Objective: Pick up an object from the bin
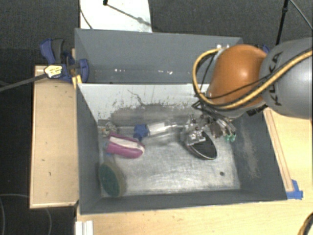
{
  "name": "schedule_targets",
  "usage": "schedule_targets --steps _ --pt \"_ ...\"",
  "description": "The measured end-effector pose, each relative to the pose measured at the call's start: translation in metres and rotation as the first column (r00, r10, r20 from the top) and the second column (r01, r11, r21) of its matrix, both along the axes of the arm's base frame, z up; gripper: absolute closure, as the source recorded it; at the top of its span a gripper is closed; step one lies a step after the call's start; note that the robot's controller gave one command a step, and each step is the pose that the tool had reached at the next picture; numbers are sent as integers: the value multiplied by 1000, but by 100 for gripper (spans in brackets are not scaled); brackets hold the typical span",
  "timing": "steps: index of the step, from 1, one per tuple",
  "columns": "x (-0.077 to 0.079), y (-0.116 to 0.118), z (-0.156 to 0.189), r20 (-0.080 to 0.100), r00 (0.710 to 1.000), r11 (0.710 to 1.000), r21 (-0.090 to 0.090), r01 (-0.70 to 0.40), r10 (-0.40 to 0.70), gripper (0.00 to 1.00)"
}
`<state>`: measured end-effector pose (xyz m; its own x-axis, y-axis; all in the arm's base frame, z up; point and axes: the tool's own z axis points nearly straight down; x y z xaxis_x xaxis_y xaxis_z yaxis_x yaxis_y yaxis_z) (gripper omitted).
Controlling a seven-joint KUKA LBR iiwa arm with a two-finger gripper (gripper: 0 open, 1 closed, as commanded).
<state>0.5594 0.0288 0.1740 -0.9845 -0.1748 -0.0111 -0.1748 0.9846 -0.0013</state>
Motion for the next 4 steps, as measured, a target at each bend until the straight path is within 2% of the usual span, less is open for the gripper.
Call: schedule_targets --steps 1,2,3,4 --pt "-2 0 -5 -8 1000 1000 0 0 0 0" --pt "2 -69 -87 -13 998 998 -2 -64 64 0" --pt "4 -64 -82 -8 998 998 0 -69 69 100" --pt "9 -65 45 -1 998 998 -2 -59 59 100"
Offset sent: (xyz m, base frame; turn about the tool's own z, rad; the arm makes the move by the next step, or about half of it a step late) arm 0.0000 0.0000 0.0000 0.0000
